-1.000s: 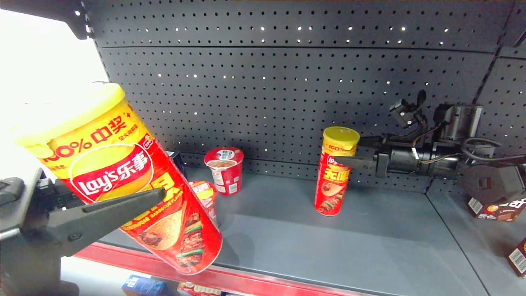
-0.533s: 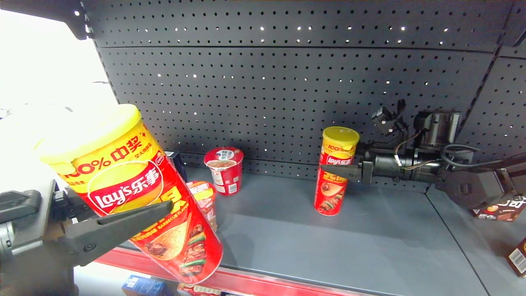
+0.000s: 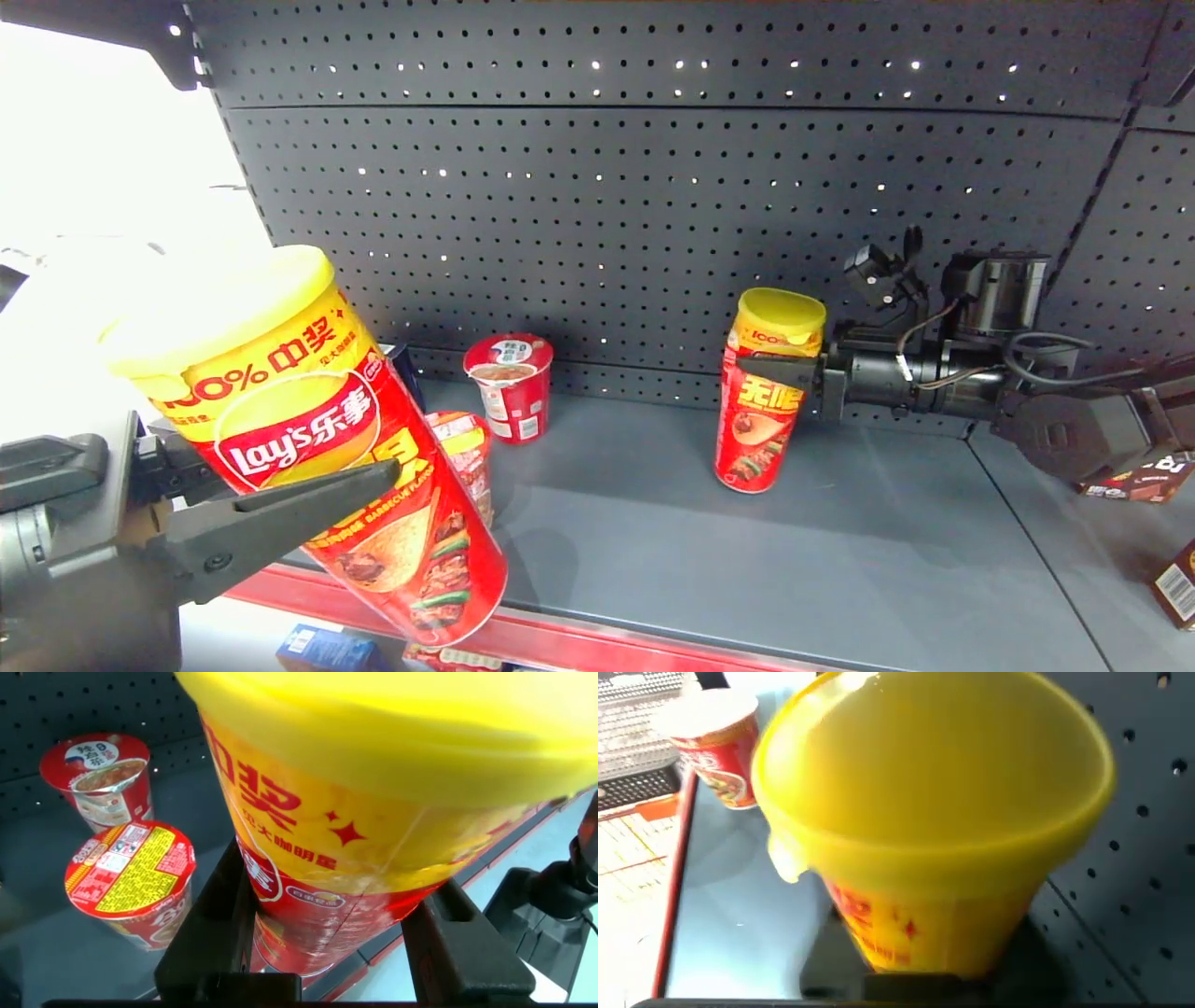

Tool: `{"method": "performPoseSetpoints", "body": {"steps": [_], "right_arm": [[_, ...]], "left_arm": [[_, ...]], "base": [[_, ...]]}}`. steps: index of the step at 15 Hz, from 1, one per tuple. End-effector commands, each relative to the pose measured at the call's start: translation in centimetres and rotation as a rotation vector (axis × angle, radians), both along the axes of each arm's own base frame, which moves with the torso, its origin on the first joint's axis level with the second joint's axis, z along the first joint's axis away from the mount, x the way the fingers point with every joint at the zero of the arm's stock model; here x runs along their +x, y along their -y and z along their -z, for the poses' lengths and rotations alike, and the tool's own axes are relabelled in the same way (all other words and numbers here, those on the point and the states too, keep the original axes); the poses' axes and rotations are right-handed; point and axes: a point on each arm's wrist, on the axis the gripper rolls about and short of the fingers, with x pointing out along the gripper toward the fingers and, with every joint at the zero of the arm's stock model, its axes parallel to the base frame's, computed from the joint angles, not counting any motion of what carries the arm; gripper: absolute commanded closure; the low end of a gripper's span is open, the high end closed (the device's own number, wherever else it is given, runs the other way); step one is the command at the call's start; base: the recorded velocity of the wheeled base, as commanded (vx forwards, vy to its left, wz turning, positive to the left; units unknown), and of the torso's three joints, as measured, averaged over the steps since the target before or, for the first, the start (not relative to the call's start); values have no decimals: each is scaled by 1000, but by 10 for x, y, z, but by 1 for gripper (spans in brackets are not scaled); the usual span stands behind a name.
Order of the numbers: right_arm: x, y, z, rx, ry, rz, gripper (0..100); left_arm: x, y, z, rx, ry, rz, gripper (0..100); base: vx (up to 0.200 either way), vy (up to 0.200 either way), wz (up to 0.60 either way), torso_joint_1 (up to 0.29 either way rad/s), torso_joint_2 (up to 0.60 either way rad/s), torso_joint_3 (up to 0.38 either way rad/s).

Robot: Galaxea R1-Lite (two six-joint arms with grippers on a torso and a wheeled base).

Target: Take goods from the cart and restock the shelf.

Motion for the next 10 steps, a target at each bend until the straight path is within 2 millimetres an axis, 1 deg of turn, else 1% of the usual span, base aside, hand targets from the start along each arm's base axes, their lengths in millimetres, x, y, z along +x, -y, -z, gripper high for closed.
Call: {"method": "performPoseSetpoints", "body": {"steps": [1,3,4,6,10], "right_arm": [[-22,5,-16,11,32,-6,100],[-39,10,-19,10,35,-7,100],[-54,14,-20,11,41,-7,100],[-72,19,-21,16,59,-7,100],[-109,31,-6,-2,16,27,100]], "left_arm": [[0,0,1,3,-3,2,100],[-1,0,2,4,-2,2,100],[-1,-1,4,7,-7,2,100],[-2,-1,9,9,-13,3,100],[-4,-2,14,11,-18,3,100]], "base": [[0,0,0,0,0,0],[0,0,0,0,0,0],[0,0,0,0,0,0],[0,0,0,0,0,0],[0,0,0,0,0,0]]}}
